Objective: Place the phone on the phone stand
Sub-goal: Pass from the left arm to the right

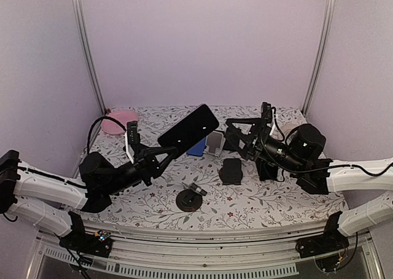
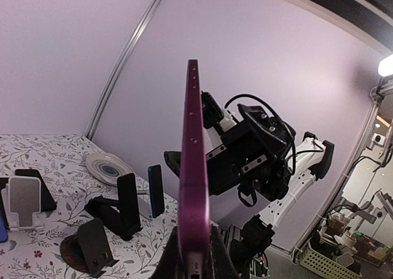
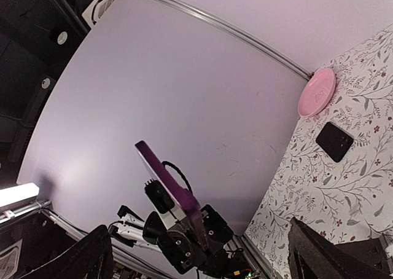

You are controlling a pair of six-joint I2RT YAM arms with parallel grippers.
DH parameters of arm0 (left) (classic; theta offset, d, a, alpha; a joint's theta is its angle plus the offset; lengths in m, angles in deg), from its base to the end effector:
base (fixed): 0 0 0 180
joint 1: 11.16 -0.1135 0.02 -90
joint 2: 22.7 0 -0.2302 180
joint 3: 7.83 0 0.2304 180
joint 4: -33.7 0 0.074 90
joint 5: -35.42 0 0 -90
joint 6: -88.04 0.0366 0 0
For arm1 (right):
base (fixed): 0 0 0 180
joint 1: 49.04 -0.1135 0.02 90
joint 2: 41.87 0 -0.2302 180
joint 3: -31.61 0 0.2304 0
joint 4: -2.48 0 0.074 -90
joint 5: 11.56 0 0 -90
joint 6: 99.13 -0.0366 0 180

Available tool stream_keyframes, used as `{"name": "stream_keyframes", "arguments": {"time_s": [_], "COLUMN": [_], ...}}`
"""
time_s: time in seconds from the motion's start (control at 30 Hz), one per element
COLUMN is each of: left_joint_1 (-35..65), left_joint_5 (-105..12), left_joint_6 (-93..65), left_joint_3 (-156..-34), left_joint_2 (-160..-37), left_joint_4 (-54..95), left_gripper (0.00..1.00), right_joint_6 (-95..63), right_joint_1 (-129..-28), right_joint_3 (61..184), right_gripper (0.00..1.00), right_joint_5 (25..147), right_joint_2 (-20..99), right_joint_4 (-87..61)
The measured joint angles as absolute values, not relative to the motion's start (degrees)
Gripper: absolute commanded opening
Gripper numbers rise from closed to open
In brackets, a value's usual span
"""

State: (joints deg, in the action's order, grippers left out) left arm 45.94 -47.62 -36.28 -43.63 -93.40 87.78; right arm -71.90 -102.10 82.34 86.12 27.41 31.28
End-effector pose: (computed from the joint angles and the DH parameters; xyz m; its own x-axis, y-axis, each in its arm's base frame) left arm 0.1251 -0.2015 0.2352 -0.3576 -0.4776 -0.8025 0.8403 0.2104 -0.4996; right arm 0.1556 0.2151 0.2751 -0.7257 0.5012 -0.4714 -0.4937 0.0980 0.8641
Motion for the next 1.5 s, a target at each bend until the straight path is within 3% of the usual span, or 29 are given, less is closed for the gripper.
{"name": "stream_keyframes", "arguments": {"time_s": [0.67, 1.0, 1.5], "left_joint_1": [46.16, 52.50, 59.71], "left_joint_5": [-44.95, -55.25, -68.04], "left_joint_6": [-30.07, -17.66, -5.22], "left_joint_3": [-49.36, -56.29, -57.71], "left_joint_2": [-97.27, -97.47, -97.84], "left_joint_4": [79.36, 64.30, 59.67], "left_gripper": [0.00, 0.00, 0.00], "right_joint_6": [-72.55, -74.89, -80.47], "right_joint_1": [-105.03, -105.05, -105.03], "right_joint_3": [85.79, 86.73, 85.46], "right_gripper": [0.99, 0.96, 0.85], "right_joint_5": [82.19, 81.57, 77.88], "right_joint_2": [29.04, 30.73, 30.73], "right_joint_4": [27.53, 26.67, 24.68]}}
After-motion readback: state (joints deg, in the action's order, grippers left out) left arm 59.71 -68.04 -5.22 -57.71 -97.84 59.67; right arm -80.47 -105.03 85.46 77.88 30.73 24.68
